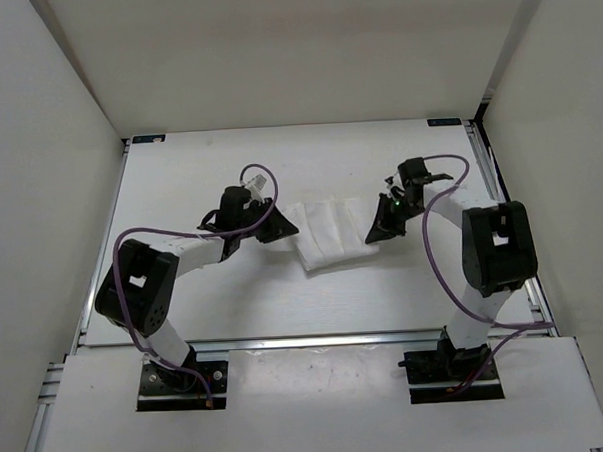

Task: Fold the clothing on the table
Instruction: Fold the skirt

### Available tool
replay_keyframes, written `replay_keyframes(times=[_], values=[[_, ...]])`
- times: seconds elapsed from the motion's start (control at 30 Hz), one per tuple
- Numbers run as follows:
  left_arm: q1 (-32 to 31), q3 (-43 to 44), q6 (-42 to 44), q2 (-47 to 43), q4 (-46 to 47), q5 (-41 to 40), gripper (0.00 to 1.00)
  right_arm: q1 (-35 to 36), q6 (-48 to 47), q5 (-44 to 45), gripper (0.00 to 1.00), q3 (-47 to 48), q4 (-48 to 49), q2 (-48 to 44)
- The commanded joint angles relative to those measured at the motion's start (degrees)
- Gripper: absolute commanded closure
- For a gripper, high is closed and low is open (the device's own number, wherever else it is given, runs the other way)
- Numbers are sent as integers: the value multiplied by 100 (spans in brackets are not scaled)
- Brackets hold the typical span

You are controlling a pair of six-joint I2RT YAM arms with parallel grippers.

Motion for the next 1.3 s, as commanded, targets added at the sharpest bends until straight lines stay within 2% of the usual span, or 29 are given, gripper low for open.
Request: replay_keyframes(times=[0.0, 0.13, 0.27, 0.37, 0.47, 0.5, 0.57, 0.7, 0.77, 0.9, 0.93, 1.27], values=[[130, -213, -7, -412, 98, 166, 74, -246, 189, -504, 97, -472, 743, 238], [235, -476, 72, -597, -43, 157, 73, -414, 592, -1285, 98, -955, 1735, 608], [525, -757, 107, -912, -86, 148, 73, -616, 777, -1708, 98, -1052, 2203, 486], [1026, -811, 317, -1255, -411, 122, 74, -792, 1085, -2217, 96, -1105, 2598, -120], [1430, -644, 869, -1519, -1245, -168, 73, -1090, 1559, -2438, 95, -1227, 3046, -937], [1466, -618, 1090, -1581, -1543, -421, 73, -1187, 1621, -2369, 87, -1306, 3048, -1191], [1422, -591, 1363, -1713, -1861, -704, 71, -1459, 1483, -2107, 63, -1350, 2821, -1491], [1255, -723, 1452, -1897, -2213, -933, 62, -1917, 946, -1798, 57, -1290, 1839, -1501], [1246, -828, 1496, -1959, -2441, -785, 52, -2048, 762, -1562, 47, -1420, 1617, -1509], [1431, -811, 1715, -1959, -3064, -695, 23, -2180, 918, -1410, 40, -2008, 1896, -1887], [1448, -837, 1742, -1968, -3284, -826, 2, -2233, 980, -1436, 40, -2158, 2001, -1983], [1598, -933, 2278, -2117, -3700, -749, 1, -2365, 858, -1375, 40, -2248, 1729, -1949]])
